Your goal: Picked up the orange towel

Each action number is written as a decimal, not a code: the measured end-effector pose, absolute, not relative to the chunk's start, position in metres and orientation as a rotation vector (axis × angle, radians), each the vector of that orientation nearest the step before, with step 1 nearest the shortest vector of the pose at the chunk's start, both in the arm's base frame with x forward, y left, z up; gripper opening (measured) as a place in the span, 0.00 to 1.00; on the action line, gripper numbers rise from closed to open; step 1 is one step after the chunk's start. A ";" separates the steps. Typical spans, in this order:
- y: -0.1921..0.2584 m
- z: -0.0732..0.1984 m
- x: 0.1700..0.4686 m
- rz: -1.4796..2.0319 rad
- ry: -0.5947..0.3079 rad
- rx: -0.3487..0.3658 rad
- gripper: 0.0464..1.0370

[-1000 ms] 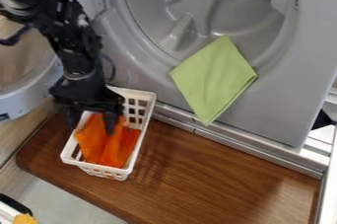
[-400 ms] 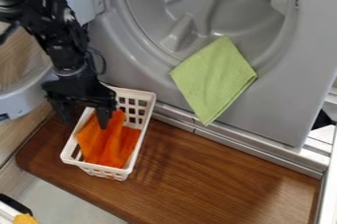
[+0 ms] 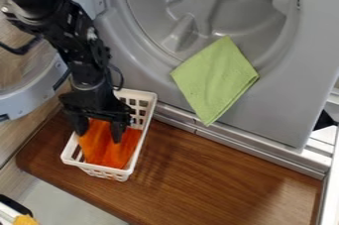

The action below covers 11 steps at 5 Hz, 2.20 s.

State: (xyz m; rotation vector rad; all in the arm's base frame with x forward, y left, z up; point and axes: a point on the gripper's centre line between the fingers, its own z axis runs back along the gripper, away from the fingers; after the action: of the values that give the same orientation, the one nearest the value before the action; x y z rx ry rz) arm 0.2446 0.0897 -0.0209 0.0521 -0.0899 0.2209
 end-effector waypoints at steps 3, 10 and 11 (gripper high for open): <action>0.091 -0.045 0.248 0.244 -0.023 0.063 0.96; 0.068 0.010 0.237 0.257 -0.169 0.036 0.00; 0.063 0.061 0.238 0.251 -0.292 -0.033 0.00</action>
State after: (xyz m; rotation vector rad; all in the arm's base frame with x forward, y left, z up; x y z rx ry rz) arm 0.2376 0.0628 0.0611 -0.0326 -0.2922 0.2514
